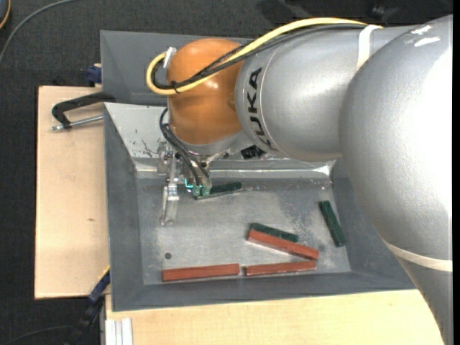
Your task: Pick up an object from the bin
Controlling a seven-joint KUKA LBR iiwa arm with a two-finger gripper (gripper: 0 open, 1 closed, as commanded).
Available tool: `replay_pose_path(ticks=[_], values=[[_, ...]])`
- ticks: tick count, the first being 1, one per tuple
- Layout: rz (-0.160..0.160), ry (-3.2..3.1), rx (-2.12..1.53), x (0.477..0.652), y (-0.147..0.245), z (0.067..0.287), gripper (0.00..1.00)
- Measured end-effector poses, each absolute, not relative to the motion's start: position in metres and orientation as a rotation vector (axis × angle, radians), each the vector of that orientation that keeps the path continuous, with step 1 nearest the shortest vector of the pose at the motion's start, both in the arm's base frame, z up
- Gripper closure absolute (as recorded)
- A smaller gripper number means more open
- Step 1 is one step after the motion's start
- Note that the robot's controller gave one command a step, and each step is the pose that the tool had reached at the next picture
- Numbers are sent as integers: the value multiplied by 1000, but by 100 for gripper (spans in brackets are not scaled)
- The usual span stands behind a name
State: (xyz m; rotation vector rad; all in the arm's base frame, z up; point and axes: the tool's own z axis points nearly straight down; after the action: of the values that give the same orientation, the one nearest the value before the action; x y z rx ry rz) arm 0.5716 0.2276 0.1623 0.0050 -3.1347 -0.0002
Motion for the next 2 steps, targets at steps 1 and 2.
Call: replay_pose_path(ticks=[1,2], values=[[-8,-3148,-142,590,221,211,0],[3,-3129,214,593,154,97,0]])
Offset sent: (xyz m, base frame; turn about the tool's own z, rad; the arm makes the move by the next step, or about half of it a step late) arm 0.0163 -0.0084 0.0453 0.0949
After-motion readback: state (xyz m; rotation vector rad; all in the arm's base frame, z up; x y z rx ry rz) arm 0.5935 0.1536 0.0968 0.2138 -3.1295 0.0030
